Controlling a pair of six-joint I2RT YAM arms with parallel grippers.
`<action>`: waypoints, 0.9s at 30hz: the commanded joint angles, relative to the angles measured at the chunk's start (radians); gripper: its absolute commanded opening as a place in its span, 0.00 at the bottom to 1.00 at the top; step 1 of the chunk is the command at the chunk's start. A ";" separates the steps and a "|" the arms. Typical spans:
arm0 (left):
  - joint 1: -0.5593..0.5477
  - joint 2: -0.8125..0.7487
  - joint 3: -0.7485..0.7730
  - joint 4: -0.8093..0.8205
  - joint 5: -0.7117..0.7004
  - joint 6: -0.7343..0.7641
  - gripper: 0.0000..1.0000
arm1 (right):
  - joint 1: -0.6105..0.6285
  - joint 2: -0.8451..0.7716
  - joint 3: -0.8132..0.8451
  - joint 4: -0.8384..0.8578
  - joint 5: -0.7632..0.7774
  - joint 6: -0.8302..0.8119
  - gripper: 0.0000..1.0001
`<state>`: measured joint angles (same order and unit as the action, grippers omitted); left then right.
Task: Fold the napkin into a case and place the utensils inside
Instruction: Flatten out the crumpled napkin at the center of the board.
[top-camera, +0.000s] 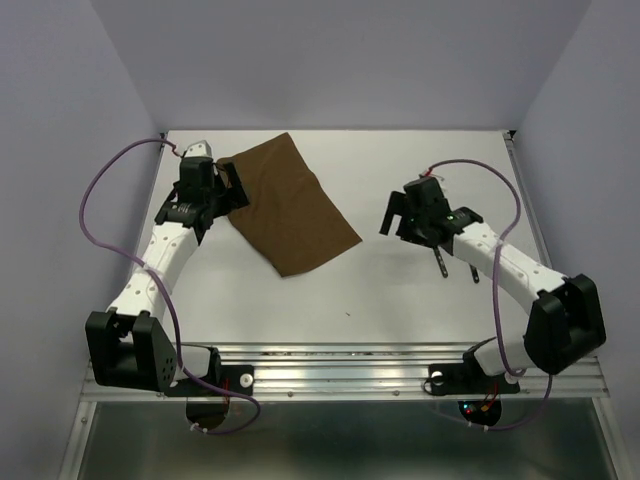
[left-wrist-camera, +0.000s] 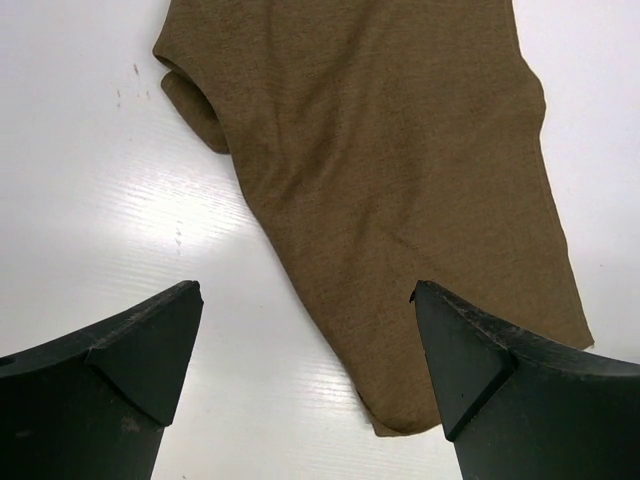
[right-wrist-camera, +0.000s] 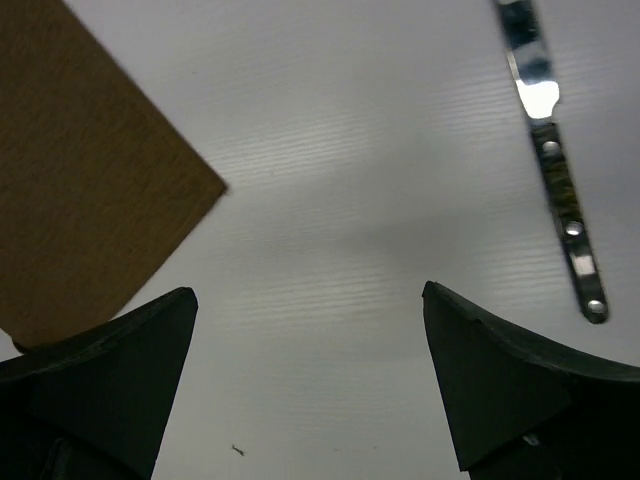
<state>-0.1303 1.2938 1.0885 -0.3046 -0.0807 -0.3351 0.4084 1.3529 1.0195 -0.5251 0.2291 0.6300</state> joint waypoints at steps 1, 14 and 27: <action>-0.003 0.007 -0.022 -0.016 -0.027 -0.019 0.99 | 0.134 0.096 0.118 0.088 -0.017 0.048 1.00; 0.014 0.025 -0.044 -0.070 -0.102 -0.084 0.99 | 0.191 0.443 0.309 0.106 -0.088 0.125 0.84; 0.021 0.035 -0.050 -0.087 -0.053 -0.059 0.99 | 0.201 0.571 0.353 0.122 -0.020 0.085 0.64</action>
<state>-0.1158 1.3399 1.0531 -0.3767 -0.1463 -0.4088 0.6037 1.8915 1.3090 -0.4286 0.1852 0.7300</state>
